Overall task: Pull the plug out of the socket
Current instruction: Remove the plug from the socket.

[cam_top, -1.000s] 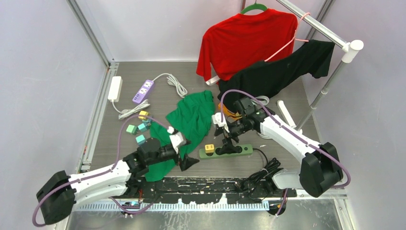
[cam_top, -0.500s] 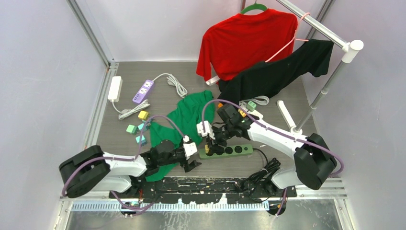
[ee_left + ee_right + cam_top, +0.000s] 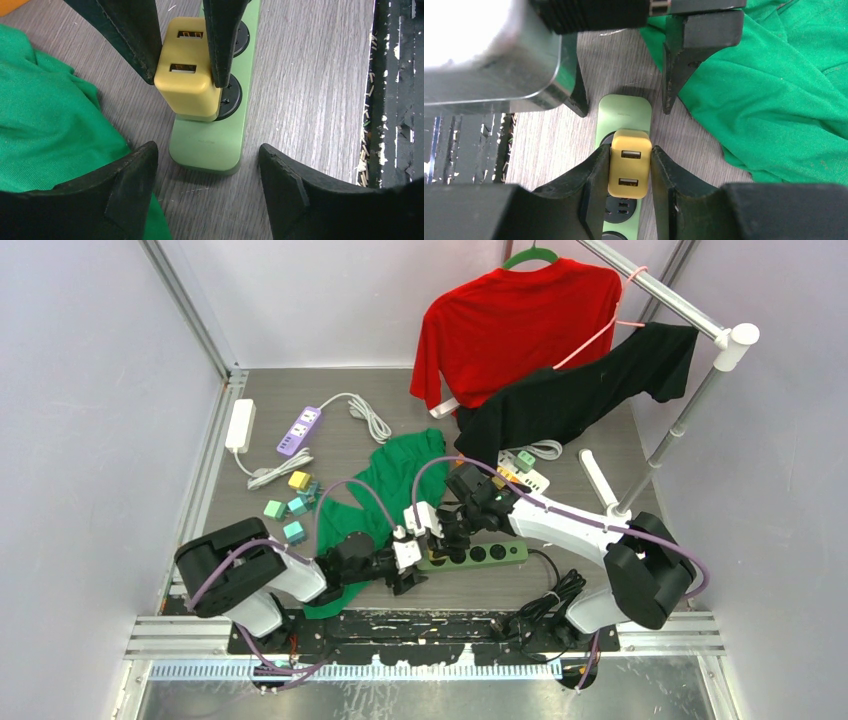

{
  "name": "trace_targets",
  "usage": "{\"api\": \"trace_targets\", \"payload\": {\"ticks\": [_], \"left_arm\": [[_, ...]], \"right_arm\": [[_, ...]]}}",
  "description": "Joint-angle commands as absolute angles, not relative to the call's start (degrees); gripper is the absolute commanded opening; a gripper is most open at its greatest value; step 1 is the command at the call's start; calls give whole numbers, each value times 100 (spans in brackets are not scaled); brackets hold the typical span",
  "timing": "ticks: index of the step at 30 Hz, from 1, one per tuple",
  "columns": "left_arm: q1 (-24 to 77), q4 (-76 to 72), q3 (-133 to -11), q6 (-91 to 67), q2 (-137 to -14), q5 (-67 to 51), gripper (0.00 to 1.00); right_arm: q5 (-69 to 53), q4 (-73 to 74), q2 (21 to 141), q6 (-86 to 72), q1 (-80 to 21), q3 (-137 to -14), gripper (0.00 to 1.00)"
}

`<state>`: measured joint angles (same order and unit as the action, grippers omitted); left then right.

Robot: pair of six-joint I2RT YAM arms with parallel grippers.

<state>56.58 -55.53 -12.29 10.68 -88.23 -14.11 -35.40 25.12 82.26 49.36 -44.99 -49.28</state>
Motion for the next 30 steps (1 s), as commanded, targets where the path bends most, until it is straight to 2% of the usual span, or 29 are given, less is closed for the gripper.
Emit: {"api": "trace_targets", "payload": {"ticks": [1,6,10,14,16,18,21,26,30], "left_arm": [[5671,-6451,-1404,1195,-8997,-1550,70],[5669,-6486,-1433,1189,-9113,-1495,61],[5673,-6487,-1424,1170,-9126,-1461,52],[5670,-6478,-1428,1176,-9194,-1459,26],[5670,-6486,-1393,1210,-9215,-1416,13],[5671,-6495,-1317,1266,-9184,-1319,1],[5673,-6469,-1248,1325,-9118,-1224,0],[5676,-6144,-1456,1300,-9178,-1342,0],[5673,-6114,-1512,1241,-9241,-1346,0]], "right_arm": [[-3402,2584,8306,5092,-4595,-4974,38],[-3477,2732,8357,5195,-4590,-5008,33],[-3498,2822,8346,5246,-4592,-5051,22],[-3559,2921,8323,5223,-4552,-5133,12],[-3609,3075,8303,5306,-4434,-5206,3],[-3532,3183,8188,5421,-4121,-5235,1],[-3688,3406,7958,5846,-3747,-5076,1],[-4448,3716,7885,6287,-4037,-4889,1],[-3749,2353,8303,4490,-4449,-5059,1]]}}
